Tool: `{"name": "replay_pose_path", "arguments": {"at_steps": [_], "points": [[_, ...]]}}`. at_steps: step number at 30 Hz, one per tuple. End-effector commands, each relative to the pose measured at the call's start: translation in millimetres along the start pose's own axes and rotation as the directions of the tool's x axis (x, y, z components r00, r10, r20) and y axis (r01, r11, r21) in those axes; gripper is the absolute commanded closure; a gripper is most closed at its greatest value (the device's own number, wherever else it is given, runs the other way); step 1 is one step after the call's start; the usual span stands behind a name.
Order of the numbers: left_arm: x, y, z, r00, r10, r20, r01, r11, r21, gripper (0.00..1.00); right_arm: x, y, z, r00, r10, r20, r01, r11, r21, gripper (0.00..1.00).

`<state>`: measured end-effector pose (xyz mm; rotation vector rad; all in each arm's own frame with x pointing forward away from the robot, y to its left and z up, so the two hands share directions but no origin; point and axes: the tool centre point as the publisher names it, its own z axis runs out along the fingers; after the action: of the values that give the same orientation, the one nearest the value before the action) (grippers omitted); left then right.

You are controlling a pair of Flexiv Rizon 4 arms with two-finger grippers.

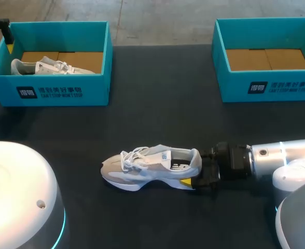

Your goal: Take the shoe out of the shoebox, open the shoe tongue, remove and reinsert the insole, then place the shoe into the shoebox

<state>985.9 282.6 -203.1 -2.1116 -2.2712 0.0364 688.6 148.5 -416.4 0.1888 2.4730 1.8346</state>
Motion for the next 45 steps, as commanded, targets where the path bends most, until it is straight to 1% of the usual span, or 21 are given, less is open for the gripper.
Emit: {"name": "replay_pose_path", "arguments": {"at_steps": [1,11,13,14,17,19,20,21,23,24,26,27,28,29,30,31,32,33,34,35,45], "points": [[0.6,-0.9,0.0,1.0,0.001,-0.001,-0.001,1.0,-0.002,0.0,0.5,-0.9,-1.6,1.0,0.0,0.001,0.0,1.0,0.002,1.0],[0.6,-0.9,0.0,1.0,0.001,-0.001,-0.001,1.0,-0.002,0.0,0.5,-0.9,-1.6,1.0,0.0,0.001,0.0,1.0,0.002,1.0],[-6.6,-6.6,-1.3,1.0,-0.024,-0.001,0.024,1.0,0.01,0.0,0.5,-0.9,-1.6,1.0,0.0,0.001,0.0,1.0,0.002,1.0],[-10.2,-9.4,-1.8,0.999,-0.036,0.003,0.036,0.999,-0.001,0.0,0.5,-0.9,-1.6,1.0,0.0,0.001,0.0,1.0,0.002,1.0],[-19.2,-17.9,-4.1,0.998,-0.069,0.011,0.069,0.998,0.006,0.0,0.5,-0.9,-1.6,1.0,0.0,0.001,0.0,1.0,0.002,1.0],[-30.9,-27.7,-6.1,0.99,-0.137,0.022,0.136,0.99,0.031,0.0,0.5,-0.9,-1.6,1.0,0.0,0.001,0.0,1.0,0.002,1.0],[-36.4,-33.0,-6.3,0.984,-0.175,0.03,0.174,0.984,0.027,0.0,0.5,-0.9,-1.6,1.0,0.0,0.001,0.0,1.0,0.002,1.0],[-44.1,-38.2,-7.6,0.965,-0.259,0.039,0.259,0.966,0.024,0.0,0.5,-0.9,-1.6,1.0,0.0,0.001,0.0,1.0,0.002,1.0],[-61.5,-45.8,-11.8,0.896,-0.444,0.027,0.443,0.895,0.052,0.0,0.5,-0.9,-1.6,1.0,0.0,0.001,0.0,1.0,0.002,1.0],[-70.3,-49.1,-14.0,0.816,-0.577,0.036,0.575,0.817,0.054,0.0,0.5,-0.9,-1.6,1.0,0.0,0.001,0.0,1.0,0.002,1.0],[-81.7,-55.9,-18.8,0.719,-0.695,-0.011,0.69,0.711,0.137,0.0,0.5,-0.9,-1.6,1.0,0.0,0.001,0.0,1.0,0.002,1.0],[-88.6,-59.2,-19.2,0.642,-0.767,-0.021,0.763,0.635,0.124,0.0,0.5,-0.9,-1.6,1.0,0.0,0.001,0.0,1.0,0.002,1.0],[-94.6,-64.8,-19.6,0.626,-0.779,-0.03,0.775,0.617,0.138,0.0,0.5,-0.9,-1.6,1.0,0.0,0.001,0.0,1.0,0.002,1.0],[-100.6,-70.8,-19.9,0.602,-0.796,-0.063,0.795,0.588,0.149,0.0,0.5,-0.9,-1.6,1.0,0.0,0.001,0.0,1.0,0.002,1.0],[-106.6,-76.9,-18.8,0.567,-0.823,-0.03,0.82,0.561,0.111,0.0,0.5,-0.9,-1.6,1.0,0.0,0.001,0.0,1.0,0.002,1.0],[-112.6,-81.5,-17.7,0.531,-0.847,-0.033,0.843,0.523,0.124,0.0,0.5,-0.9,-1.6,1.0,0.0,0.001,0.0,1.0,0.002,1.0],[-117.5,-85.4,-17.6,0.524,-0.85,-0.053,0.847,0.514,0.139,0.0,0.5,-0.9,-1.6,1.0,0.0,0.001,0.0,1.0,0.002,1.0],[-121.8,-89.5,-16.5,0.465,-0.884,-0.043,0.878,0.455,0.148,0.0,0.5,-0.9,-1.6,1.0,0.0,0.001,0.0,1.0,0.002,1.0],[-125.2,-93.3,-15.8,0.454,-0.89,-0.049,0.882,0.441,0.168,0.0,0.5,-0.9,-1.6,1.0,0.0,0.001,0.0,1.0,0.002,1.0],[-127.5,-98.8,-15.5,0.47,-0.881,-0.048,0.873,0.457,0.169,0.0,0.5,-0.9,-1.6,1.0,0.0,0.001,0.0,1.0,0.002,1.0],[-127.5,-98.8,-15.5,0.47,-0.881,-0.048,0.873,0.457,0.169,0.0,0.5,-0.9,-1.6,1.0,0.0,0.001,0.0,1.0,0.002,1.0]]}}
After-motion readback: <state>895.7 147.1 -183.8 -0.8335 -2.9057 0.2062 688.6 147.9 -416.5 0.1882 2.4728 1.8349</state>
